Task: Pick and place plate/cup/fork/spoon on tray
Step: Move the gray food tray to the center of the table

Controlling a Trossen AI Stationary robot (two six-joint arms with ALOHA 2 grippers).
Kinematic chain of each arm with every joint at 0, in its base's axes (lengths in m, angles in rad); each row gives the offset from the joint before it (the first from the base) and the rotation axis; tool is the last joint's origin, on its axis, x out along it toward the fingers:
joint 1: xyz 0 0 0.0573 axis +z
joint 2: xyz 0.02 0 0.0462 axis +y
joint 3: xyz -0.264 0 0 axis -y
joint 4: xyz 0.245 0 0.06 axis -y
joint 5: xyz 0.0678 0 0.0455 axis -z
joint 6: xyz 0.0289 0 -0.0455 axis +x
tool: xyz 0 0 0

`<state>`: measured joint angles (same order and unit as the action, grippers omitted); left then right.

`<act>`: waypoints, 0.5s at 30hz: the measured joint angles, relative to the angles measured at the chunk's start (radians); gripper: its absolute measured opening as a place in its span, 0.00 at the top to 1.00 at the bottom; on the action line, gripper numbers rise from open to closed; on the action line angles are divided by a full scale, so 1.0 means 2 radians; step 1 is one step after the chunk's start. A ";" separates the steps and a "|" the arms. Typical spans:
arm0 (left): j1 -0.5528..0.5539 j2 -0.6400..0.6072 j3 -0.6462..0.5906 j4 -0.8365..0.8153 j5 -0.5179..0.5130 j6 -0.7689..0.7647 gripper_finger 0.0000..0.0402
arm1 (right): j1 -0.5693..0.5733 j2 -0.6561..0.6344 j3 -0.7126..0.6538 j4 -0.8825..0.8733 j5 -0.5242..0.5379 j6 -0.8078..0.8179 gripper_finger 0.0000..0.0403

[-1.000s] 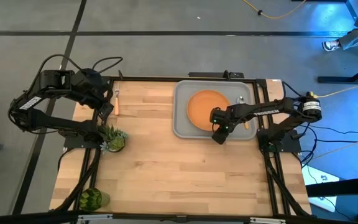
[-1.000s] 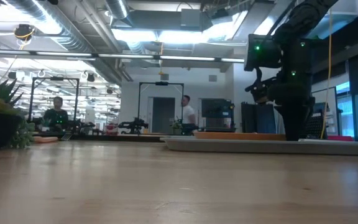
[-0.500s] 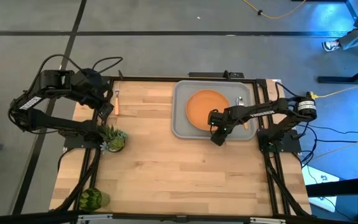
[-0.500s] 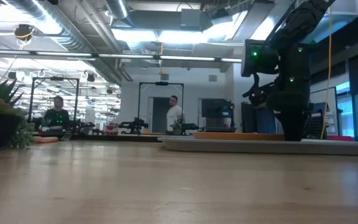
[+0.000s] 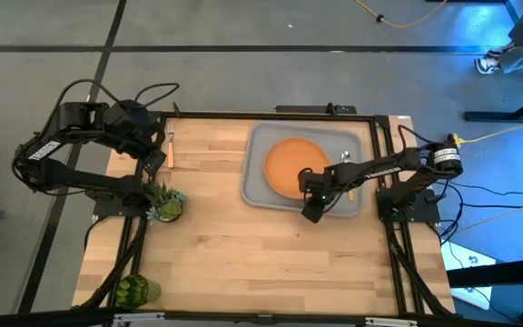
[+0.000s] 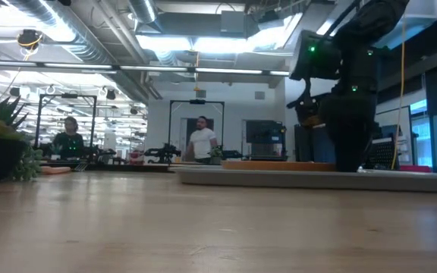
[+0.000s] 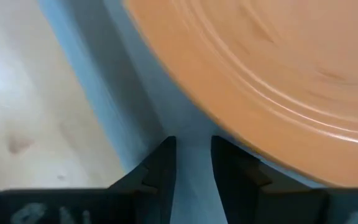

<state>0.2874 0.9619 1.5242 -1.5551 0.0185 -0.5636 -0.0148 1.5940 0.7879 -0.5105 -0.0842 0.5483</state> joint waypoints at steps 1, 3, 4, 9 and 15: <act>0.000 0.000 0.000 0.000 0.000 0.000 1.00 | 0.004 0.000 0.000 0.004 0.000 0.002 0.74; 0.000 0.000 0.000 0.000 0.000 0.000 1.00 | 0.014 0.002 0.000 0.013 0.000 0.009 0.74; 0.000 0.000 0.000 0.000 0.000 0.000 1.00 | 0.019 0.002 0.000 0.014 -0.001 0.012 0.74; 0.000 0.000 0.000 0.000 0.000 0.000 1.00 | 0.044 0.011 0.001 0.026 0.001 0.014 0.74; 0.000 0.000 0.000 0.000 0.000 0.000 1.00 | 0.072 0.015 0.001 0.041 -0.002 0.025 0.74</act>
<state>0.2874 0.9619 1.5242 -1.5552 0.0189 -0.5636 0.1287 1.6234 0.7906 -0.4283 -0.0884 0.5986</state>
